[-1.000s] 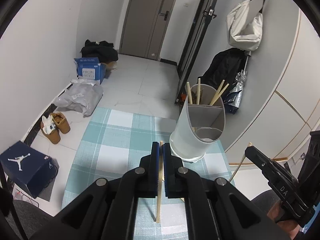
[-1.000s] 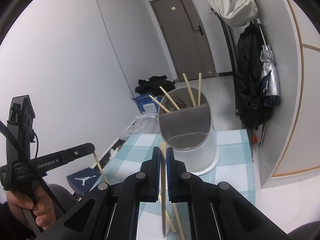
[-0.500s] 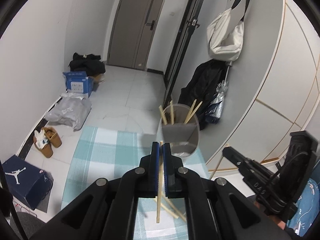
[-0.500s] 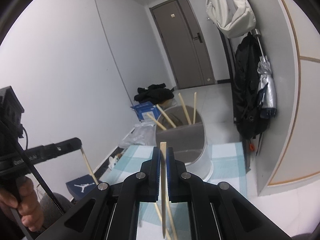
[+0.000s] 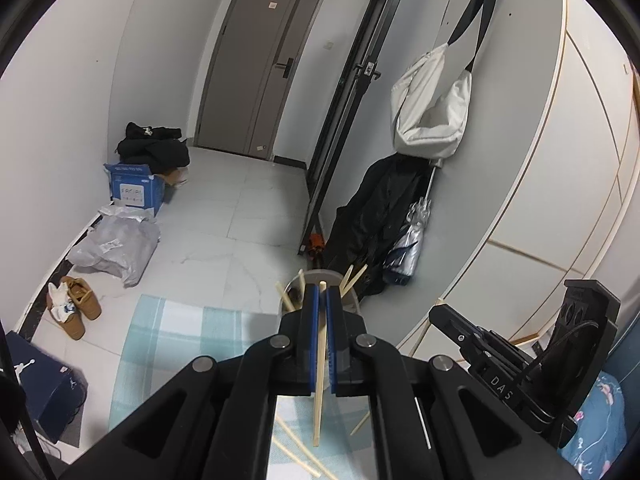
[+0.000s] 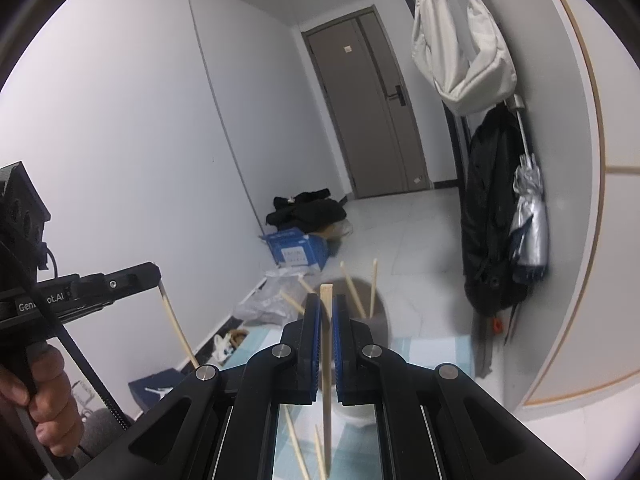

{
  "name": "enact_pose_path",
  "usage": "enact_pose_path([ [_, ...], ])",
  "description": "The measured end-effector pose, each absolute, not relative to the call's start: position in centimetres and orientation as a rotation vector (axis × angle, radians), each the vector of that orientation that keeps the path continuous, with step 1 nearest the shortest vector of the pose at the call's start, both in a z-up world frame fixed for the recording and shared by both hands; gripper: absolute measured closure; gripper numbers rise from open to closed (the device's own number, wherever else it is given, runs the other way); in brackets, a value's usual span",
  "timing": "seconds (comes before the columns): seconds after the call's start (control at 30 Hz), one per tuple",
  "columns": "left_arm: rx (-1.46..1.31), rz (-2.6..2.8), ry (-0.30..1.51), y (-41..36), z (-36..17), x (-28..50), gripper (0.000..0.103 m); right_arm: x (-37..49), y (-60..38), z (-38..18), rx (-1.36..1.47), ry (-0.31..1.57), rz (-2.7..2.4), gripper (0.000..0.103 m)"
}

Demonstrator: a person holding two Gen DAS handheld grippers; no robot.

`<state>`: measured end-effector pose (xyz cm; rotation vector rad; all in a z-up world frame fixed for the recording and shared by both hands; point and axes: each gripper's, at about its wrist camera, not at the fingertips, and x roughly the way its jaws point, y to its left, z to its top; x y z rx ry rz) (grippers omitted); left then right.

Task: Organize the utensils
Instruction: 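Lift the held chopsticks with both tools up over the white holder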

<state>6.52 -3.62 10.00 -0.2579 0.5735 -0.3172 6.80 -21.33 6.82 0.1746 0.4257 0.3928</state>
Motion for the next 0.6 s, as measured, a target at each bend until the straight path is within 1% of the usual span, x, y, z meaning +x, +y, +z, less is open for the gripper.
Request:
enact_pose_path([
  [0.37, -0.335, -0.343, 0.522, -3.9, 12.9, 10.6, 0.103, 11.1, -21.9, 11.7, 0.148, 0.365, 0.415, 0.098],
  [0.6, -0.391, -0.305, 0.496, -3.3, 12.9, 13.2, 0.103, 14.3, -21.2, 14.0, 0.113, 0.327, 0.437, 0.098],
])
